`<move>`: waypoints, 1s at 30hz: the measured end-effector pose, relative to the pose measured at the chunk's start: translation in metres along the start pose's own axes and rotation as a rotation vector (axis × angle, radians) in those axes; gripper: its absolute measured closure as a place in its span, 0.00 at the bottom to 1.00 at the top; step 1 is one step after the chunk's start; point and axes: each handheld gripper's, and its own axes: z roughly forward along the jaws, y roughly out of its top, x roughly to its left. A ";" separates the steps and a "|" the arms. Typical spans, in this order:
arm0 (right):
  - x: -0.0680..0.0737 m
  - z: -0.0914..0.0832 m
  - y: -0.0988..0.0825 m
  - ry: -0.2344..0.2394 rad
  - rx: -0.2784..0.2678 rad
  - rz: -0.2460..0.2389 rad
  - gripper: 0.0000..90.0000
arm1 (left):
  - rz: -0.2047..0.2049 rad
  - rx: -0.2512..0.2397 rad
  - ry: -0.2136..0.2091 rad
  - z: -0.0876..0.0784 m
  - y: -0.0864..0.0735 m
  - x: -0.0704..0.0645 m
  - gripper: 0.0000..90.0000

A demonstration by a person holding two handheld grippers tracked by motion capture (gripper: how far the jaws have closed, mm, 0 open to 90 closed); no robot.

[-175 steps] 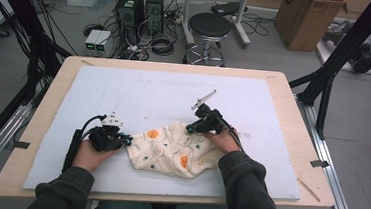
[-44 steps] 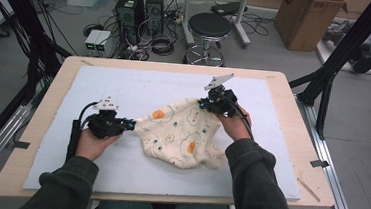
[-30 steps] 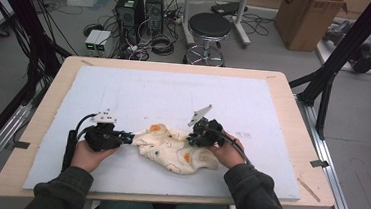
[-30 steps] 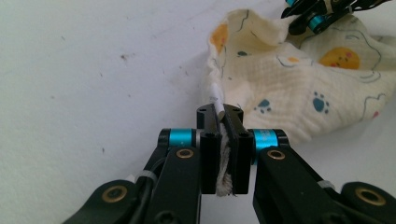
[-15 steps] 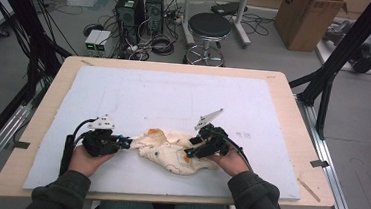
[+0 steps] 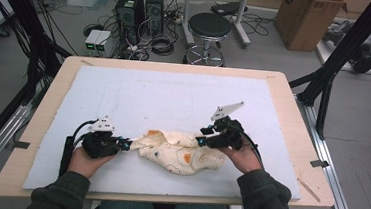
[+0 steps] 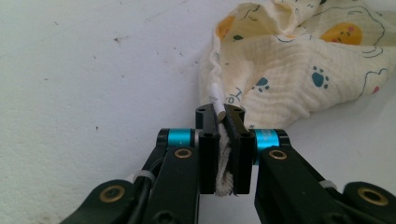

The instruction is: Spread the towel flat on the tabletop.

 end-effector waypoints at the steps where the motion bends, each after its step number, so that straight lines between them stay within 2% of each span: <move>1: -0.005 0.002 0.005 -0.015 0.011 -0.007 0.66 | 0.002 -0.001 0.000 0.000 0.000 0.000 0.94; 2: -0.010 0.006 0.009 -0.016 0.033 0.001 0.66 | 0.005 0.002 -0.001 0.000 0.000 0.001 0.94; 6: -0.026 0.028 0.017 0.041 0.107 0.032 0.60 | 0.001 0.001 -0.001 0.001 0.000 0.003 0.94; 10: -0.035 0.044 0.014 0.102 0.174 0.071 0.55 | 0.000 0.001 0.000 0.002 0.000 0.004 0.94; 13: -0.038 0.050 0.010 0.121 0.218 0.089 0.54 | 0.002 0.000 0.002 0.003 0.000 0.003 0.94; 15: -0.038 0.051 0.009 0.131 0.232 0.094 0.58 | 0.005 0.003 0.004 0.003 0.000 0.004 0.94; 19: -0.035 0.053 0.010 0.136 0.259 0.086 0.74 | 0.003 0.002 0.013 0.003 0.000 0.005 0.94; 21: -0.032 0.054 0.009 0.136 0.262 0.061 0.86 | 0.004 0.001 0.016 0.004 0.000 0.007 0.94; 23: -0.029 0.054 0.007 0.137 0.263 0.045 0.94 | -0.001 0.000 0.020 0.004 0.000 0.007 0.94; 28: -0.024 0.047 0.007 0.107 0.225 0.016 0.95 | -0.004 -0.008 0.023 0.003 0.001 0.007 0.94; 30: -0.019 0.040 0.009 0.087 0.181 -0.001 0.95 | 0.006 -0.010 0.024 0.001 0.003 0.007 0.94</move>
